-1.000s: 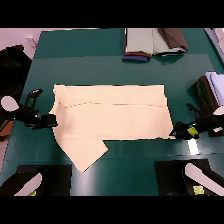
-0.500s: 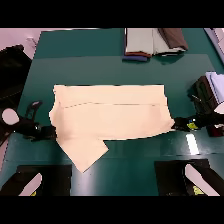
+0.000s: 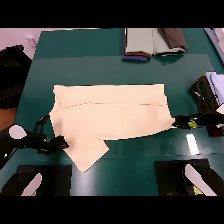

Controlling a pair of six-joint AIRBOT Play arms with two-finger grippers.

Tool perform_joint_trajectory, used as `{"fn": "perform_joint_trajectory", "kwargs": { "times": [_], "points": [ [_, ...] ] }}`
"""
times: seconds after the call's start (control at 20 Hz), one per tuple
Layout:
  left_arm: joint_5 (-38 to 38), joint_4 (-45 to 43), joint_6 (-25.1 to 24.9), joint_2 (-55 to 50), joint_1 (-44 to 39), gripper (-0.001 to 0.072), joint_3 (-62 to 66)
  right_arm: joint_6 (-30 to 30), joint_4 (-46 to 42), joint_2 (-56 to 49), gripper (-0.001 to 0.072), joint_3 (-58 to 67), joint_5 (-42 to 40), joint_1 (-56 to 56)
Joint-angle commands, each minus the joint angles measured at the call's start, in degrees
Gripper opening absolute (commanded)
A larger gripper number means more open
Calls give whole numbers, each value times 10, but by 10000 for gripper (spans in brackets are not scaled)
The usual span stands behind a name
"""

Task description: Fold the shirts.

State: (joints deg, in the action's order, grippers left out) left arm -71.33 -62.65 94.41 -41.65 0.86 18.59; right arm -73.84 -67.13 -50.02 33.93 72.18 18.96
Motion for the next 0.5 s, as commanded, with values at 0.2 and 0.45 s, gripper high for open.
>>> {"fn": "perform_joint_trajectory", "kwargs": {
  "times": [0.2, 0.45],
  "points": [
    [59, 75, -20, 0, 0, 334, -28, 0, 1, 1, 15, 1, 0, -1],
    [-4, 51, -70, 6, 0, 24, 20, 0, 0, 1, 14, 1, 19, -1]
  ]
}}
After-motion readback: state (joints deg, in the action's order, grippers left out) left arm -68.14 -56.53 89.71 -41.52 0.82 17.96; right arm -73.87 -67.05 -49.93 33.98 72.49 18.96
